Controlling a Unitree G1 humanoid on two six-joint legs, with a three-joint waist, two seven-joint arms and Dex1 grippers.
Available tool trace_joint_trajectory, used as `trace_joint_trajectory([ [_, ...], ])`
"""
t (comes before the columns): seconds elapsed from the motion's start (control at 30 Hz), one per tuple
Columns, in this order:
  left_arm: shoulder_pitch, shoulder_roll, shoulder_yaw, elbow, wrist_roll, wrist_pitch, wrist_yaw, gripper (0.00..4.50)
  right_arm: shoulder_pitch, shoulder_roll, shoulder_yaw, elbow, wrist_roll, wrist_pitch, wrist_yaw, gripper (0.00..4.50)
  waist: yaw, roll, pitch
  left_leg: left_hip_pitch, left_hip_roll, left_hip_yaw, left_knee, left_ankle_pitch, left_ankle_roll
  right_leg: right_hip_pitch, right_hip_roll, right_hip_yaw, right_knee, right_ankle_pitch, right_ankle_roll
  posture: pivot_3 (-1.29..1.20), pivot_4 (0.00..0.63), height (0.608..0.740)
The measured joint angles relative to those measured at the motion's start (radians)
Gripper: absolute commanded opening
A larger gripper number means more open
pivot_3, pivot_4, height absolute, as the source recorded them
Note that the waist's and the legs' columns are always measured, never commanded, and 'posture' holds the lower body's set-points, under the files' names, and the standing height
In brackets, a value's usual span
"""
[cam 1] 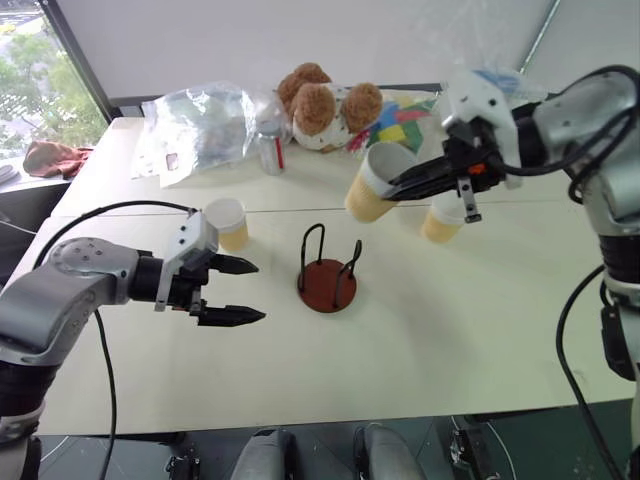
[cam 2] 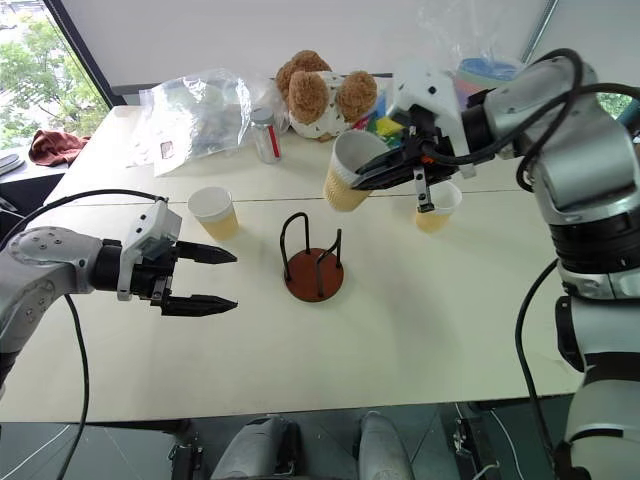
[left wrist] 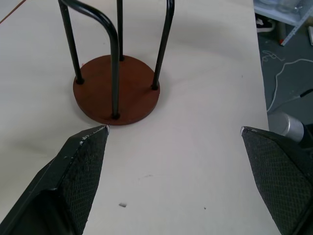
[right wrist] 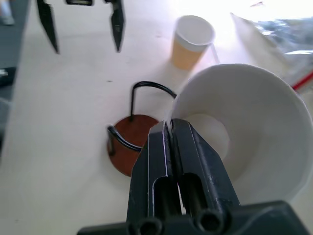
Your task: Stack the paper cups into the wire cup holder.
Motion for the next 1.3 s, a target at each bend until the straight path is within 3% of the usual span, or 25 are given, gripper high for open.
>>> trace_joint_trajectory([
  [0.37,0.025,0.006,0.001,-0.002,0.020,-0.017,0.022,4.50,-0.040,0.108,0.036,0.012,0.012,0.009,0.067,0.04,-0.008,0.000,0.000,0.000,0.000,0.001,0.001,0.000,0.000,-0.001,-0.001,0.000,0.001,0.000,0.000,0.00,0.150,0.740],
  [0.77,0.027,-0.013,0.001,-0.009,0.017,-0.017,0.052,4.50,-0.040,0.180,0.115,0.117,-0.089,-0.142,0.102,0.04,-0.008,0.000,0.000,0.000,0.000,0.001,0.001,0.002,-0.003,-0.001,-0.001,0.000,0.001,0.000,0.000,0.00,0.150,0.740],
  [0.87,0.028,-0.013,0.001,-0.010,0.017,-0.017,0.063,4.50,-0.040,0.194,0.121,0.148,-0.109,-0.162,0.107,0.91,-0.007,0.000,0.000,0.000,0.000,0.001,0.001,0.002,-0.003,-0.001,0.000,0.000,0.001,0.000,0.000,0.00,0.150,0.740],
  [1.03,0.041,-0.021,0.003,-0.011,0.017,-0.017,0.076,4.50,-0.040,0.201,0.121,0.166,-0.119,-0.159,0.116,3.48,-0.007,0.000,0.000,0.000,0.000,0.001,0.001,0.002,-0.004,-0.001,-0.001,0.000,0.001,0.000,0.000,0.00,0.150,0.740],
  [1.2,0.042,-0.029,0.003,-0.013,0.017,-0.017,0.087,4.50,-0.040,0.189,0.108,0.167,-0.120,-0.150,0.105,3.48,-0.006,0.000,0.000,0.000,0.000,0.001,0.001,0.002,-0.004,-0.001,-0.001,0.000,0.001,0.000,0.000,0.00,0.150,0.740],
  [1.3,0.039,-0.039,0.007,-0.026,-0.003,-0.012,0.091,4.50,-0.040,0.106,0.054,0.179,-0.122,-0.125,0.076,3.48,0.002,0.000,0.000,0.000,-0.001,0.001,0.001,0.002,-0.004,-0.001,-0.001,0.000,0.001,0.000,0.000,0.00,0.150,0.740],
])
